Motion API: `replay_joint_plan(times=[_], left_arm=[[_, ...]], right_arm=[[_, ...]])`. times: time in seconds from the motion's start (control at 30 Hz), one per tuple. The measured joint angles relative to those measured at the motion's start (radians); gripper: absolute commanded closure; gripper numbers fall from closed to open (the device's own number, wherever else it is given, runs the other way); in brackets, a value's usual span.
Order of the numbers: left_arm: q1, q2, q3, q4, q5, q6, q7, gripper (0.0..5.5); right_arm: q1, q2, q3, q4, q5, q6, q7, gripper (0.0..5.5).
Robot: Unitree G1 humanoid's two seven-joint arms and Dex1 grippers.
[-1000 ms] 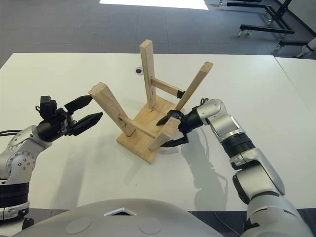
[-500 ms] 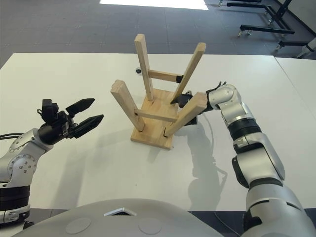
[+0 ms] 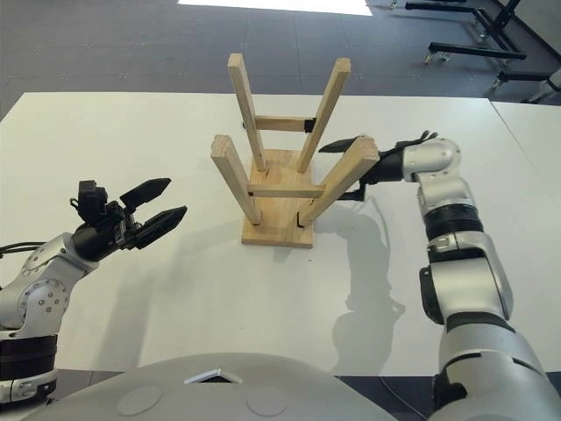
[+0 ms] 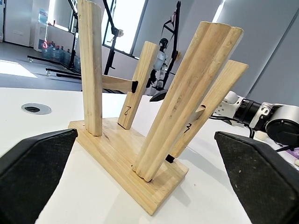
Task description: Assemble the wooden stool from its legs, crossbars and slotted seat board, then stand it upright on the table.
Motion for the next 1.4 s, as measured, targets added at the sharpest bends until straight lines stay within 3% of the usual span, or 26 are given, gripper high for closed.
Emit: replay_joint_plan(times=[0.2, 0.37, 0.6, 0.87, 1.1, 1.23, 1.27, 1.33, 1.4], left_arm=[[-0.007, -0.005, 0.024, -0.002, -0.011, -0.010, 0.010, 0.10], [-0.015, -0.011, 0.047, -0.006, -0.012, -0.022, 0.034, 0.10], [-0.041, -0.017, 0.058, -0.010, -0.016, -0.030, 0.046, 0.10], [-0.051, -0.023, 0.056, -0.004, -0.013, -0.040, 0.046, 0.10], [-0.076, -0.023, 0.049, 0.011, -0.008, -0.049, 0.043, 0.10], [-0.075, -0.023, 0.048, 0.011, -0.008, -0.049, 0.042, 0.10], [-0.076, -0.023, 0.047, 0.011, -0.008, -0.049, 0.041, 0.10], [-0.076, -0.023, 0.041, 0.011, -0.008, -0.049, 0.039, 0.10], [-0.075, -0.023, 0.038, 0.019, -0.006, -0.048, 0.038, 0.10]], right_arm=[[0.147, -0.101, -0.117, -0.254, 0.163, 0.271, 0.077, 0.66], [0.152, -0.075, -0.322, -0.465, 0.446, 0.583, -0.072, 0.66], [0.199, 0.017, -0.461, -0.878, 0.895, 0.931, -0.287, 0.66], [0.248, 0.035, -0.472, -0.960, 0.951, 0.984, -0.339, 0.66], [-0.003, 0.033, -0.534, -0.920, 1.059, 0.980, -0.418, 0.66], [-0.011, 0.024, -0.560, -0.917, 1.138, 1.025, -0.428, 0.66], [0.029, 0.021, -0.542, -0.925, 1.133, 1.035, -0.414, 0.66], [0.230, 0.014, -0.373, -0.938, 0.950, 0.999, -0.323, 0.66], [0.324, 0.009, -0.262, -0.968, 0.806, 0.855, -0.260, 0.66]])
